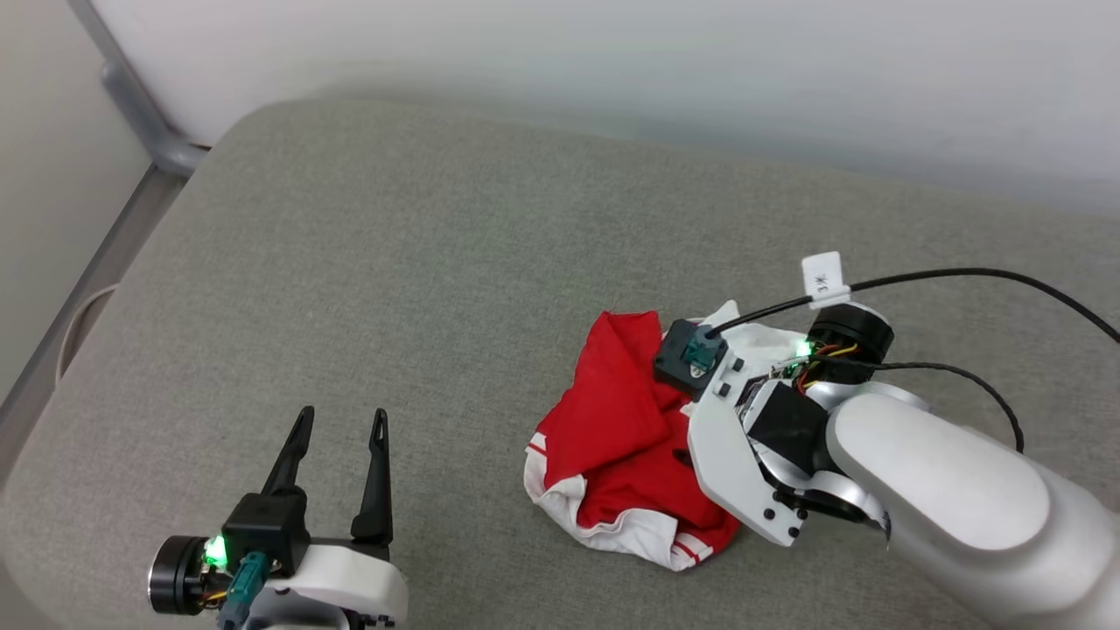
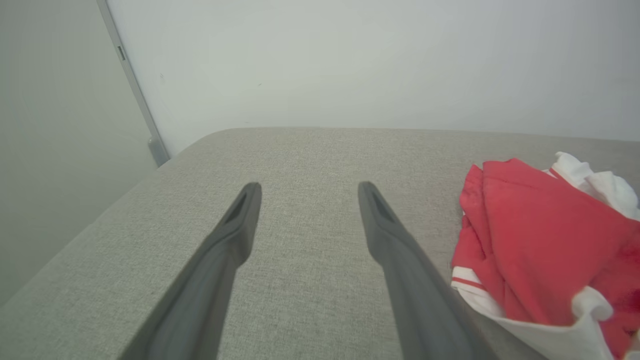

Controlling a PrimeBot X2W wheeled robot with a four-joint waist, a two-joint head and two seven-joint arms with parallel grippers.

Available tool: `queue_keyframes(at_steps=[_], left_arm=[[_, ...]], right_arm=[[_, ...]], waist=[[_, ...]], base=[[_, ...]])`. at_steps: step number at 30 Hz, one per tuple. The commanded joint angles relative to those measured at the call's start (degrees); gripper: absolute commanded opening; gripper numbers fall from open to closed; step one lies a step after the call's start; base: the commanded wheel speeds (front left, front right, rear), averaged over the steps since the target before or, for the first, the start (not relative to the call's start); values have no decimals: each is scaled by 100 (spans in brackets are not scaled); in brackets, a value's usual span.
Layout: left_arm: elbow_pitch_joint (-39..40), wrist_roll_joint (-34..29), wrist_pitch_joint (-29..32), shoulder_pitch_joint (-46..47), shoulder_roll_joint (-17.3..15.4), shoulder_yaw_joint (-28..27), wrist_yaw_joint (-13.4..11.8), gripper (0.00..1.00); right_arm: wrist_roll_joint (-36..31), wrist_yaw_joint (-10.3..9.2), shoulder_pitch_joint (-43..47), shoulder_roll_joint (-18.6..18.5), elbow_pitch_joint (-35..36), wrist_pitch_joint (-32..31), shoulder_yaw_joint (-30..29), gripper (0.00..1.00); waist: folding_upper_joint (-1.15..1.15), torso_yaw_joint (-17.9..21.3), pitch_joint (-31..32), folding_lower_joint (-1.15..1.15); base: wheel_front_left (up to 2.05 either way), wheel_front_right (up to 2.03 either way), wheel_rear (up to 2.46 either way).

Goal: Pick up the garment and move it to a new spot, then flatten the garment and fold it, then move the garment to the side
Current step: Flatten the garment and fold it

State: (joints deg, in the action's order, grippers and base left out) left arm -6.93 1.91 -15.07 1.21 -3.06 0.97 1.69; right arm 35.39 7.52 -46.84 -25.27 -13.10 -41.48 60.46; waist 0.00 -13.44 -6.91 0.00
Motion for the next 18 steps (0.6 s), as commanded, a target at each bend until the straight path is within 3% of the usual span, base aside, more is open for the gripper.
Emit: queue_keyframes(at_steps=[1,6,14,15,16,18], left_arm=[[8,32,-15,109,2,12,-7,100],[-8,108,-15,255,13,72,-25,100],[-34,158,-15,364,19,104,-67,100],[-41,159,-15,373,19,94,-82,100],[-49,155,-15,375,21,87,-78,100],[-69,132,-15,353,19,68,-81,100]], right_arm=[[133,-6,-150,21,-130,-85,208,100],[263,-6,-394,147,-672,-86,949,100],[189,-6,-231,362,-1243,410,1297,100],[151,-6,-258,380,-1269,530,1306,44],[134,-6,-298,401,-1279,674,1310,0],[169,-6,-376,439,-1292,929,1304,0]], waist=[[0,-128,-172,0],[0,-242,-415,0],[0,-264,-560,0],[0,-242,-556,0],[0,-215,-539,0],[0,-152,-483,0]], base=[[0,0,0],[0,0,0],[0,0,0],[0,0,0],[0,0,0],[0,0,0]])
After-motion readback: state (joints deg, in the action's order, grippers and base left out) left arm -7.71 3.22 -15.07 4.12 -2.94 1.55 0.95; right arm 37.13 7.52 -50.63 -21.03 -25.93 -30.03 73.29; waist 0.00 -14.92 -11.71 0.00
